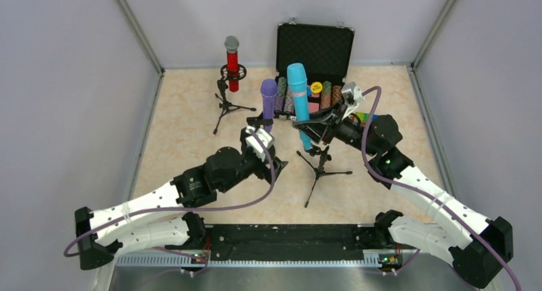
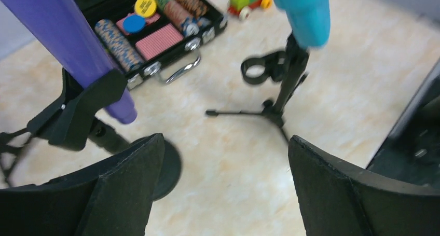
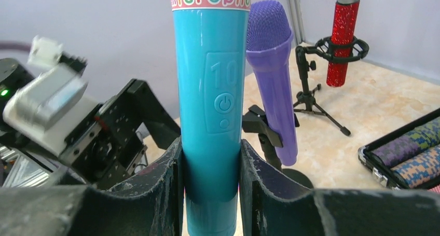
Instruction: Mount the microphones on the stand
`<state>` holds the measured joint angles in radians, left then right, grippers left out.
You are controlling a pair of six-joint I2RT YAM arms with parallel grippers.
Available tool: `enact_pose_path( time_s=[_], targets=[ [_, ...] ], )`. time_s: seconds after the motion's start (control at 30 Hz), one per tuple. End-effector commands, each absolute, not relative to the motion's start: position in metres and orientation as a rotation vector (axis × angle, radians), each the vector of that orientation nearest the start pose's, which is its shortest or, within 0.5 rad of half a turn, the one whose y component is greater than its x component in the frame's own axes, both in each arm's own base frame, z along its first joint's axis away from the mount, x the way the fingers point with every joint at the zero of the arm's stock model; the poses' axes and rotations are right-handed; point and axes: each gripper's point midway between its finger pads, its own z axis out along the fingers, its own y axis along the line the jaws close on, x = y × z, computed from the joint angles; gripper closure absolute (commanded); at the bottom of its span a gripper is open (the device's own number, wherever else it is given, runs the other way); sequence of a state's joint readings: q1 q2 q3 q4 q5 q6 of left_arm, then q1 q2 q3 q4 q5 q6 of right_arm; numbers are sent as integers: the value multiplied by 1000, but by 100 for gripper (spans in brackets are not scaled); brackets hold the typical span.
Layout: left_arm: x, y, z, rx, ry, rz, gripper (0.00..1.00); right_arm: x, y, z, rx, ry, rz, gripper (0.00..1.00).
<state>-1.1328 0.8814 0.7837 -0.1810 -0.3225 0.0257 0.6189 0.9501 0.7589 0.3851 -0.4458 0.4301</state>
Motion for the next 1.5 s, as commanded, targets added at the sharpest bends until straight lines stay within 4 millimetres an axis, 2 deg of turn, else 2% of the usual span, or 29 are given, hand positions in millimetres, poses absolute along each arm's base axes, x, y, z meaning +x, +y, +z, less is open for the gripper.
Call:
enact_pose_path(
  time_s=[0.0, 0.2, 0.27, 0.5, 0.73, 0.87, 1.03, 1.17, 1.2, 1.27, 1.4, 1.47],
  targets=[
    [175, -301, 317, 548, 1554, -1011, 7, 224, 274, 379, -530, 1260, 1203, 100],
    [162, -318, 360, 542, 1344, -1300, 4, 215, 280, 391, -549, 1206, 1285, 100],
    [162, -322, 367, 556, 1313, -1351, 5, 212, 283, 395, -558, 1188, 1318, 100],
    [173, -336, 367, 590, 1296, -1371, 20, 207, 288, 398, -575, 1164, 1382, 100],
    [190, -343, 357, 559, 1319, -1356, 35, 205, 288, 401, -575, 1147, 1390, 100],
    [198, -345, 354, 541, 1325, -1353, 48, 206, 288, 399, -572, 1147, 1394, 100],
    [199, -341, 354, 534, 1290, -1352, 99, 207, 289, 396, -569, 1152, 1399, 100],
    [200, -332, 351, 515, 1295, -1320, 100, 208, 289, 393, -570, 1160, 1390, 100],
    [200, -330, 350, 511, 1301, -1310, 100, 209, 290, 391, -571, 1166, 1387, 98],
    [199, -327, 347, 520, 1319, -1289, 100, 210, 290, 390, -582, 1171, 1381, 85],
    [193, -324, 340, 566, 1360, -1276, 100, 210, 295, 390, -619, 1184, 1380, 40],
    [190, -323, 335, 574, 1375, -1277, 100, 211, 298, 391, -644, 1195, 1380, 26]
  ],
)
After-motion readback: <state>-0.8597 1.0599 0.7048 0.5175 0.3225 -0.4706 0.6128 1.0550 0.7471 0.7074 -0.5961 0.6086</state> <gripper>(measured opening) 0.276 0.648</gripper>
